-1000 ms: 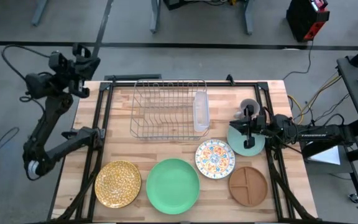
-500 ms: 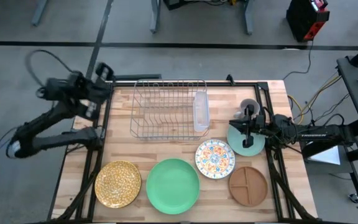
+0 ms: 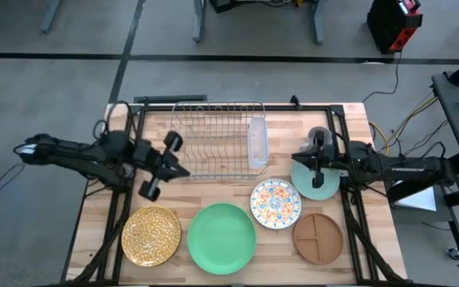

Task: Sort dishes
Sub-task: Put the green plate in the dish rack

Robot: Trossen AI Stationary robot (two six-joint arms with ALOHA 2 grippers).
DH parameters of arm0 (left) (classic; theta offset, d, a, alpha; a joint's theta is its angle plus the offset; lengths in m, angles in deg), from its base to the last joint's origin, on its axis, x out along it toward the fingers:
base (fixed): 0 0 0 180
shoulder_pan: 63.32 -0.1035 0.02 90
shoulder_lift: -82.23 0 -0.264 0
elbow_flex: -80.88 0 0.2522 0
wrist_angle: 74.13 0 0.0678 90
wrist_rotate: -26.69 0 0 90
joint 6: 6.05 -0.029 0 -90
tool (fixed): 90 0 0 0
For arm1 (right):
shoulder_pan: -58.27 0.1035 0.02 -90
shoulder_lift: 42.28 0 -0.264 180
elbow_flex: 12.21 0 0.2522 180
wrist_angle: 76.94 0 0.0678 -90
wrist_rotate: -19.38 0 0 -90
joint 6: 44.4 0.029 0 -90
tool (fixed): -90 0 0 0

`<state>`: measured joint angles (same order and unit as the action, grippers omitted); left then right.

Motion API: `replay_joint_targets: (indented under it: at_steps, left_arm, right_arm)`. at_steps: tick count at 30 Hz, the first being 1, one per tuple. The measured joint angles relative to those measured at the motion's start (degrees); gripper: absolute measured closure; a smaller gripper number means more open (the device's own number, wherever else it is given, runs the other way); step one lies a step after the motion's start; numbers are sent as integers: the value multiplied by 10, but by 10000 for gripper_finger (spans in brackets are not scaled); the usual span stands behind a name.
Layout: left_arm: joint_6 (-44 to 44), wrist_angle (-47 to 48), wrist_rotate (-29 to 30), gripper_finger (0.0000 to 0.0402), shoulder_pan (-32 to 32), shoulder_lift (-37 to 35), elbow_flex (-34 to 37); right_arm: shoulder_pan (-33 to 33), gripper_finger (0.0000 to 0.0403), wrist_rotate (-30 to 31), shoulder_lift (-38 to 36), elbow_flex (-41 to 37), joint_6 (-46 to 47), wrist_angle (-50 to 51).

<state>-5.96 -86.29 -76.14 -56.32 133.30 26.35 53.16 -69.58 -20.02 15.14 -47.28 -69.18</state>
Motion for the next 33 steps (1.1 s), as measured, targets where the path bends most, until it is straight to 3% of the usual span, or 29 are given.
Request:
replay_joint_targets:
  at_steps: [4, 14, 21, 33]
  left_arm:
    - [7, 82, 90, 401, 43, -5, 2]
    - [131, 295, 139, 401, 93, 1, -3]
    - [210, 318, 138, 401, 139, 61, 24]
    - [316, 320, 139, 401, 207, 194, 31]
  right_arm:
    - [11, 380, 0, 1, 67, 10, 106]
    - [48, 380, 5, 1, 152, 152, 276]
    - [94, 380, 2, 48, 138, 268, 283]
    - [189, 380, 6, 280, 140, 343, 185]
